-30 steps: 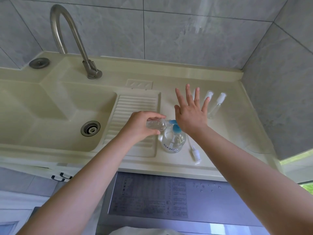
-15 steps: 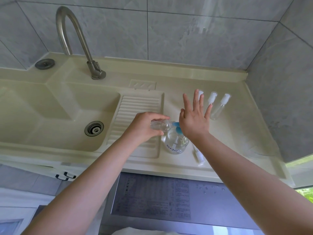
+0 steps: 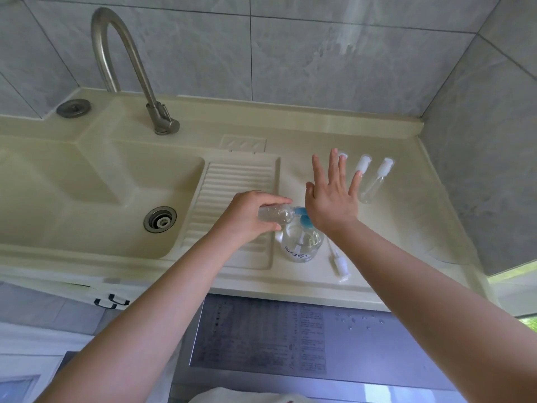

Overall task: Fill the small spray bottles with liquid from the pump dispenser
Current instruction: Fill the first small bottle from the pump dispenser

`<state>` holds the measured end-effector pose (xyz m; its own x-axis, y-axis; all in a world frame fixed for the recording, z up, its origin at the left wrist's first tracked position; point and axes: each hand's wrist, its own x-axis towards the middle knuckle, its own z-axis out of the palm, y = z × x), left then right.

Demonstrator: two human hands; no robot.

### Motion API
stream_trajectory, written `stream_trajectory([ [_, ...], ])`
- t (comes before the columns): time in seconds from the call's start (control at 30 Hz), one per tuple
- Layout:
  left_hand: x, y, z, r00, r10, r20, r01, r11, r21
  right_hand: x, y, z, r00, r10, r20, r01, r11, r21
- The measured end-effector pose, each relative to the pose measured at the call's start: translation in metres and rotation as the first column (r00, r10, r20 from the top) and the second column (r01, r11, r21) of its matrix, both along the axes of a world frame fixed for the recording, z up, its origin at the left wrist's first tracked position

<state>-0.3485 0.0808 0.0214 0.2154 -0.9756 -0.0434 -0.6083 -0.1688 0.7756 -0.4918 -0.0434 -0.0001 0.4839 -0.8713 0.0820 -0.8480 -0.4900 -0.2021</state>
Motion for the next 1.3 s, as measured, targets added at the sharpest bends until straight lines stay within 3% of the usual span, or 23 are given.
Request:
stream_trajectory([
  [0.13,0.001,0.001,0.001,1.0,0.013,-0.017,-0.013,1.0,-0.021,0.001,-0.003,0.007,1.0,-0.009,-0.013,0.008,0.996,-0.083],
  [0.27,0.002,0.0,0.002,1.0,-0.006,0.008,0.007,1.0,-0.015,0.0,-0.001,0.001,0.998,0.033,-0.044,-0.035,0.999,-0.025],
  [0.53,0.004,0.001,-0.002,1.0,0.0,-0.007,0.0,1.0,-0.026,0.003,0.001,0.012,0.995,0.082,0.061,-0.074,0.99,-0.117],
  [0.73,0.004,-0.001,-0.004,1.0,-0.008,0.029,0.008,1.0,-0.004,0.001,0.006,-0.002,0.997,0.043,0.064,-0.044,0.999,0.022],
  [0.93,0.004,-0.001,-0.002,1.0,0.005,0.018,-0.005,1.0,-0.015,0.0,-0.002,0.01,0.997,0.049,0.052,-0.045,0.996,-0.071],
  [1.1,0.003,-0.001,-0.005,1.0,-0.006,0.021,0.007,1.0,-0.01,0.002,0.004,-0.002,0.998,0.037,0.053,-0.038,0.999,0.02],
  [1.3,0.004,0.001,-0.005,1.0,0.01,0.011,-0.01,1.0,-0.017,0.001,0.001,0.007,0.996,0.026,0.084,-0.024,0.999,-0.031],
])
